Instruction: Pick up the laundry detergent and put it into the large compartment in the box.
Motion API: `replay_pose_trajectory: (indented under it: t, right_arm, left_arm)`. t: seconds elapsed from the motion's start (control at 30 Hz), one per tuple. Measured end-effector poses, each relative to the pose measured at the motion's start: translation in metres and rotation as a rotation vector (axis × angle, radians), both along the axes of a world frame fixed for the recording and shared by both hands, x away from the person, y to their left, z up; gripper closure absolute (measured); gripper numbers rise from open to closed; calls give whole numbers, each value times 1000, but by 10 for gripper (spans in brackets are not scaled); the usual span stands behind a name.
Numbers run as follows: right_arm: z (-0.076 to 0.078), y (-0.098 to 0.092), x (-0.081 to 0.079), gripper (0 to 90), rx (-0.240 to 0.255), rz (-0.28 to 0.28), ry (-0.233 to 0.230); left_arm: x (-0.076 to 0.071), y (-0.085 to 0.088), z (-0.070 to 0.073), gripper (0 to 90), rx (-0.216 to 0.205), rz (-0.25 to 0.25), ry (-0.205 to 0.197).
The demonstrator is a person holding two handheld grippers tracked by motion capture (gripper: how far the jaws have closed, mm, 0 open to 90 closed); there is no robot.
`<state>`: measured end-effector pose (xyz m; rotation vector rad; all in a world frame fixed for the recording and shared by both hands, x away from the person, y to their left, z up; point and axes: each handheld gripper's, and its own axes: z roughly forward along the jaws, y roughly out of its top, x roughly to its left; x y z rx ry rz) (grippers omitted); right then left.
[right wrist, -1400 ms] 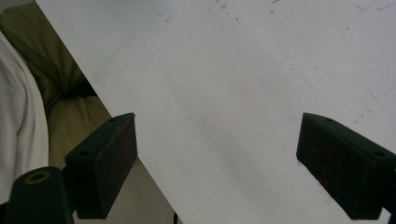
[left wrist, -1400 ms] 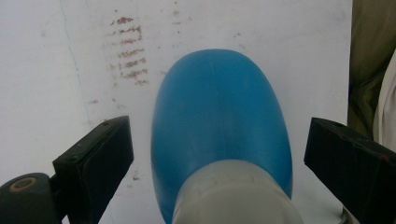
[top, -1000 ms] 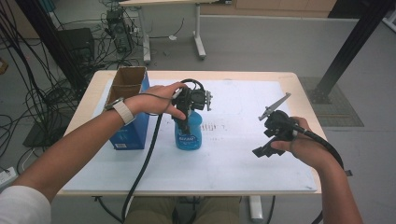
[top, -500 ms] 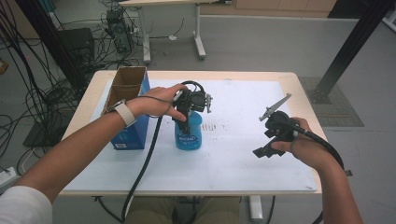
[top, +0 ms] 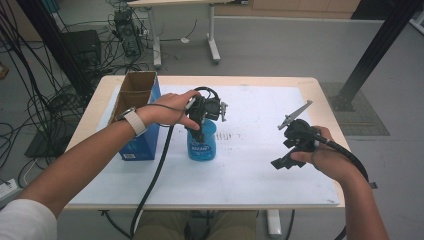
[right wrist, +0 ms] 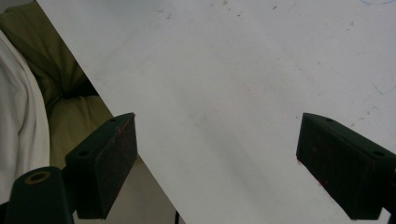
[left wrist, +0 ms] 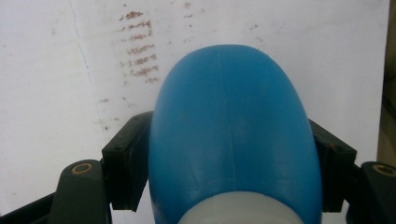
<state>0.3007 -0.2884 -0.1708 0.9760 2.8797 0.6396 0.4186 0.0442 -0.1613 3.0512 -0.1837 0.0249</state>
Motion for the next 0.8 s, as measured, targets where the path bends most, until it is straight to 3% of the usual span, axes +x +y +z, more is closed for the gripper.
replay_pose_trajectory:
  t: [0.2,0.27,0.8]
  right_arm:
    - [1,0,-1,126,-1,-1,-1]
    - [1,0,-1,126,0,-2,-2]
    - [2,1,0,126,-3,-2,1]
  left_arm:
    - [6,0,2,299,2,12,24]
    - [7,2,2,373,-7,10,29]
    - [8,2,1,377,-5,17,29]
